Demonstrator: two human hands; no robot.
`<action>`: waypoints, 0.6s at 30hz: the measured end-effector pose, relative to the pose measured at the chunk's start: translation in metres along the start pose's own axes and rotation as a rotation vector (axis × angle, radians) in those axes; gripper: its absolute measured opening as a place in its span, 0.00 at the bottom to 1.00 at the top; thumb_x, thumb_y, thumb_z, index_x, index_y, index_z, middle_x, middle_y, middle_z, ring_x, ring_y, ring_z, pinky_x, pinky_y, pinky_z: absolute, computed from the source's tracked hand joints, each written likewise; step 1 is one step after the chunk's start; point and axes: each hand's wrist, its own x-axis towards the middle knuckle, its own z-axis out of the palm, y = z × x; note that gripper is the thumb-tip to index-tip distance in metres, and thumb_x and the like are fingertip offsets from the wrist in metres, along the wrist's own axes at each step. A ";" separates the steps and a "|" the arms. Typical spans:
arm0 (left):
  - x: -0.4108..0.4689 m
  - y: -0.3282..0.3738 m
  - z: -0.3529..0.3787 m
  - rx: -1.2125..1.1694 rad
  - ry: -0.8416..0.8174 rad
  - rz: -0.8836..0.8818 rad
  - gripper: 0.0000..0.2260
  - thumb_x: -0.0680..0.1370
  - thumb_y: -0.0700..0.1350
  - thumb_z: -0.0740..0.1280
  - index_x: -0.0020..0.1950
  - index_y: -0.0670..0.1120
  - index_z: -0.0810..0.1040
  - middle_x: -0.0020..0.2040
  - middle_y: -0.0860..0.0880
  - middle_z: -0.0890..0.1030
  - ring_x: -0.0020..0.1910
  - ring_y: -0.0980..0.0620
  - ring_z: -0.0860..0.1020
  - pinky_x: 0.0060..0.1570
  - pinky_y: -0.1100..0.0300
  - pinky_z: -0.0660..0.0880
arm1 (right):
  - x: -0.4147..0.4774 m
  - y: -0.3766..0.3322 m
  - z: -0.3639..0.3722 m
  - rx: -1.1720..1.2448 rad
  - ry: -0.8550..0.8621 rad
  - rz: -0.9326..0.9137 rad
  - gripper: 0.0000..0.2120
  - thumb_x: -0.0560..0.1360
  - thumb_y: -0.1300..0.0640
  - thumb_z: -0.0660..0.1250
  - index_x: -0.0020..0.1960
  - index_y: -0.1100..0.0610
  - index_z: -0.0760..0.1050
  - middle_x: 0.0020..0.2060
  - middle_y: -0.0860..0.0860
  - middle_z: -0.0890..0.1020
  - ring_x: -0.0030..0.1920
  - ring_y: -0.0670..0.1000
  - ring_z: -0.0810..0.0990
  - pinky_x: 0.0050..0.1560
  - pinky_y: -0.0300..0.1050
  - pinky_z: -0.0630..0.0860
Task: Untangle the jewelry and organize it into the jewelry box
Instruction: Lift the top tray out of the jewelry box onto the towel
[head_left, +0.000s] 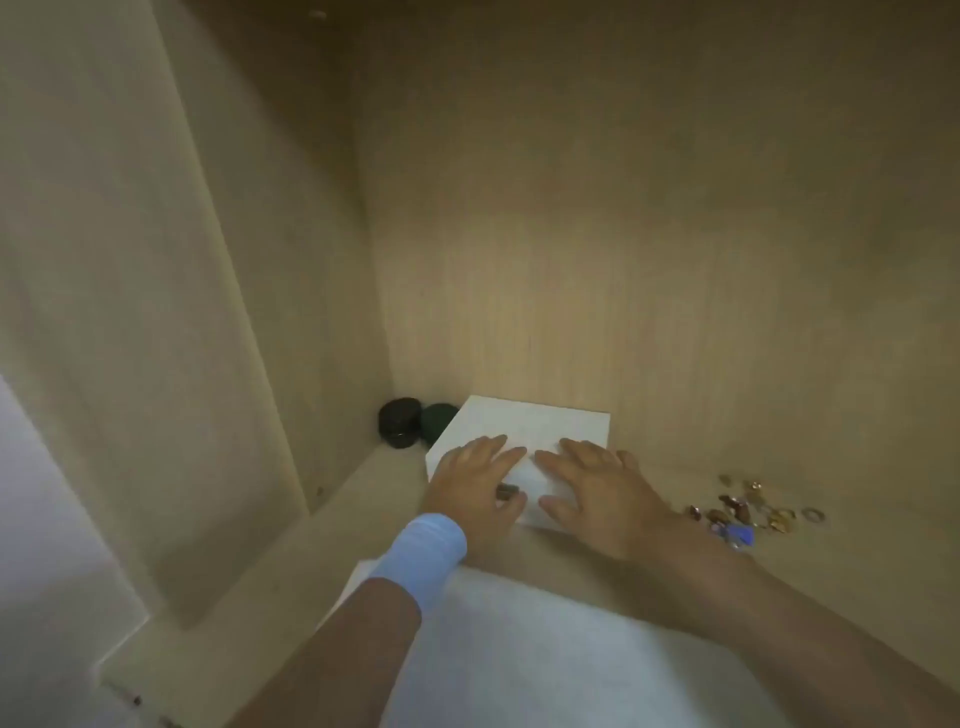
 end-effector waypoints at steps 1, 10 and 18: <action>-0.005 -0.001 0.002 0.009 0.060 -0.016 0.24 0.78 0.57 0.61 0.74 0.55 0.66 0.74 0.53 0.66 0.74 0.50 0.62 0.71 0.54 0.59 | -0.001 -0.004 0.002 -0.020 -0.013 -0.006 0.30 0.82 0.36 0.50 0.81 0.43 0.49 0.81 0.51 0.53 0.80 0.54 0.51 0.76 0.59 0.50; -0.013 0.021 0.012 -0.128 0.140 -0.581 0.19 0.74 0.62 0.62 0.56 0.49 0.74 0.53 0.49 0.79 0.54 0.47 0.76 0.53 0.52 0.76 | 0.014 -0.014 0.017 -0.086 0.060 -0.007 0.28 0.82 0.45 0.55 0.80 0.46 0.52 0.79 0.53 0.58 0.77 0.56 0.56 0.74 0.55 0.55; -0.012 0.028 0.033 -0.168 0.107 -0.691 0.19 0.74 0.64 0.61 0.52 0.51 0.78 0.49 0.51 0.83 0.48 0.48 0.80 0.48 0.57 0.76 | 0.016 -0.005 0.028 -0.045 0.152 -0.024 0.26 0.82 0.46 0.57 0.79 0.42 0.56 0.78 0.50 0.61 0.77 0.53 0.59 0.74 0.53 0.55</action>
